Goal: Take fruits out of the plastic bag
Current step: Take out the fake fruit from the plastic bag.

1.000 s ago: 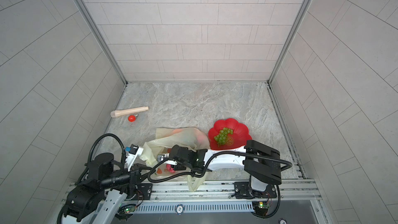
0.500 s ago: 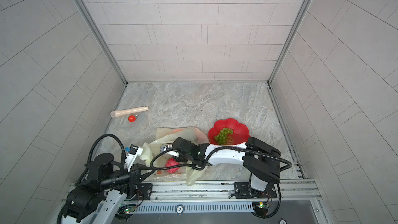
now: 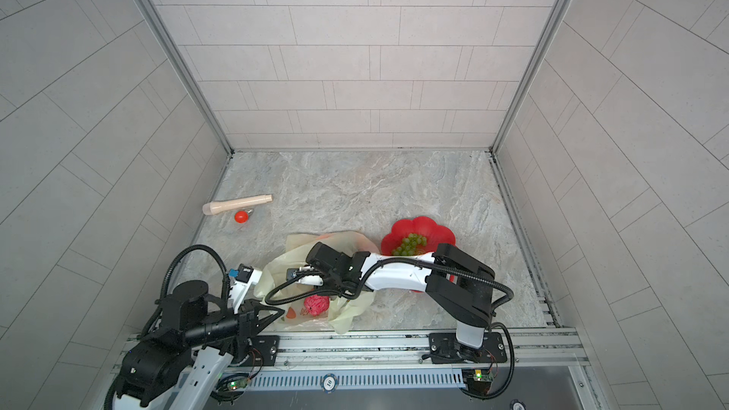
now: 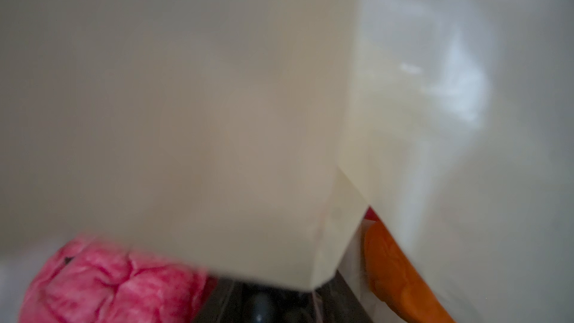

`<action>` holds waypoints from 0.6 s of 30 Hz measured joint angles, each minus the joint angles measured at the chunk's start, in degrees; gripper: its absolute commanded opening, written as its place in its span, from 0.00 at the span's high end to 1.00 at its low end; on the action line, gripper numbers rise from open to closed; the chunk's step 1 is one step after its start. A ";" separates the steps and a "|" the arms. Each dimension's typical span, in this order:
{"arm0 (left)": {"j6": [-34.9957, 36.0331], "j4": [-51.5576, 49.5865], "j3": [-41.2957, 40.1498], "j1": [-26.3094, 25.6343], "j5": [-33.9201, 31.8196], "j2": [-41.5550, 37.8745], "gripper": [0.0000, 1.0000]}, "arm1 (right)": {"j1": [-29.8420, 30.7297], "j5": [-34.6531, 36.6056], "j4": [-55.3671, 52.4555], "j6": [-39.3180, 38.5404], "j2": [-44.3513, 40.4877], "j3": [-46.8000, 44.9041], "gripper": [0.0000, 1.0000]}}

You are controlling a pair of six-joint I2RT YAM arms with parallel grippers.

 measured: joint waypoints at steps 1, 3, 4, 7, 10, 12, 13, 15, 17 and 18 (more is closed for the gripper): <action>0.00 -0.04 0.00 0.00 0.00 0.00 0.95 | 0.00 0.02 -0.61 -0.28 0.81 0.46 0.55; 0.00 -0.13 0.00 0.00 0.00 0.00 0.95 | 0.00 0.61 -1.73 -0.61 2.51 1.73 0.55; 0.00 -0.15 0.00 0.00 0.00 0.00 0.95 | 0.04 1.03 -2.34 -0.76 3.52 2.60 0.55; 0.00 -0.31 0.00 0.00 -0.17 0.00 0.95 | 0.33 2.40 -4.13 -1.03 5.86 5.51 0.55; 0.00 -0.33 0.00 0.00 -0.37 0.00 0.95 | 0.52 4.20 -6.10 -1.46 7.58 8.22 0.62; 0.00 -0.35 0.00 0.00 -0.48 0.00 0.95 | 0.52 5.14 -7.45 -1.86 8.22 9.42 0.73; 0.00 -0.35 0.00 0.00 -0.57 0.00 0.95 | 0.52 5.53 -7.98 -2.08 8.41 9.88 0.77; 0.00 -0.35 0.00 0.00 -0.59 0.00 0.95 | 0.52 6.32 -9.18 -2.67 8.48 10.73 0.83; 0.00 -0.35 0.00 0.00 -0.59 0.00 0.95 | 0.50 6.67 -10.51 -3.02 8.48 11.61 0.88; 0.00 -0.35 0.00 0.00 -0.59 0.00 0.95 | 0.50 6.69 -11.02 -3.02 8.37 11.80 0.92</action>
